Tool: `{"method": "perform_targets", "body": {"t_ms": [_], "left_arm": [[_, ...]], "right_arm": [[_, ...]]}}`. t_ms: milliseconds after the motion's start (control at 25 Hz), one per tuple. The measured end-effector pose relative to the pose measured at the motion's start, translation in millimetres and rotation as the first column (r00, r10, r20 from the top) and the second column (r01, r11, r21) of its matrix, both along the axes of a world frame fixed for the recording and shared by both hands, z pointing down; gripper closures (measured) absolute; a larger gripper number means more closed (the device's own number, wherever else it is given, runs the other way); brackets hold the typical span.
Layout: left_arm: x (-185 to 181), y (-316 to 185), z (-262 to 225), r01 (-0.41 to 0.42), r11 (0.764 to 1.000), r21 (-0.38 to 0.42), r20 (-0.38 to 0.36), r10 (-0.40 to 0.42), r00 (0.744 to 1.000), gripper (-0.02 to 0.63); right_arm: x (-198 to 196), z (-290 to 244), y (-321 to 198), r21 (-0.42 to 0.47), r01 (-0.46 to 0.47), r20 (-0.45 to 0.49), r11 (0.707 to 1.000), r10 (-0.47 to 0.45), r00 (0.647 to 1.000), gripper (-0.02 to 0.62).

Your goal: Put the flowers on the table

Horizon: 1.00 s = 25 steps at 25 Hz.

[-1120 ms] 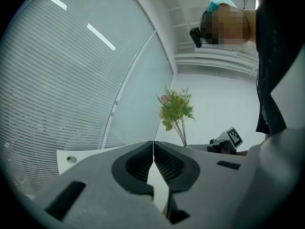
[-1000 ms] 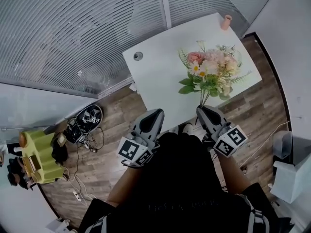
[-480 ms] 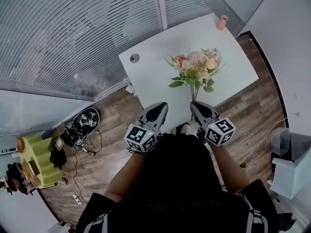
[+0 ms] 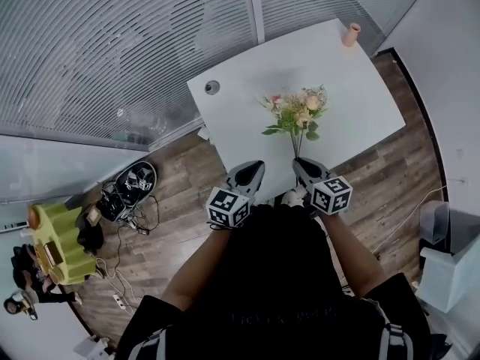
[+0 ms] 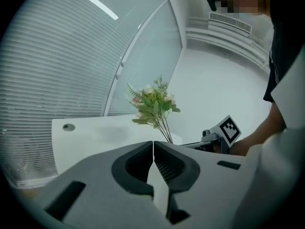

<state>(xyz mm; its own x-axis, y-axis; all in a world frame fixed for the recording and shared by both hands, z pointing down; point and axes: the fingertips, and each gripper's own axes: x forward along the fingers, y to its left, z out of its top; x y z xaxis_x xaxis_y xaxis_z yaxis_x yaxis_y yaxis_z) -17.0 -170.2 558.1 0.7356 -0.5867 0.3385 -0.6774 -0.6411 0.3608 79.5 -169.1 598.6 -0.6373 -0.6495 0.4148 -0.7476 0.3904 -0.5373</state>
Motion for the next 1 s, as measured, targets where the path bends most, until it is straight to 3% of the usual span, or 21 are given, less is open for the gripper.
{"method": "perform_targets", "body": {"t_ms": [400,600,1000], "left_arm": [[-3,-8,50,0.026,0.991,-0.133,0.004,-0.026,1.0,0.587],[-5,-4,74,0.025,0.987,-0.157,0.046,-0.018,0.999,0.587],[-7,4,87,0.046,0.978,-0.205,0.044,-0.038,0.998,0.586]], "right_arm": [[2,56,-10,-0.124,-0.015,-0.036,0.992,0.011,0.999,0.555],[4,85,-14,-0.186,-0.03,-0.059,0.982,0.019,0.998,0.555],[6,118,-19,-0.255,-0.042,-0.111,0.966,0.014,0.994,0.555]]}}
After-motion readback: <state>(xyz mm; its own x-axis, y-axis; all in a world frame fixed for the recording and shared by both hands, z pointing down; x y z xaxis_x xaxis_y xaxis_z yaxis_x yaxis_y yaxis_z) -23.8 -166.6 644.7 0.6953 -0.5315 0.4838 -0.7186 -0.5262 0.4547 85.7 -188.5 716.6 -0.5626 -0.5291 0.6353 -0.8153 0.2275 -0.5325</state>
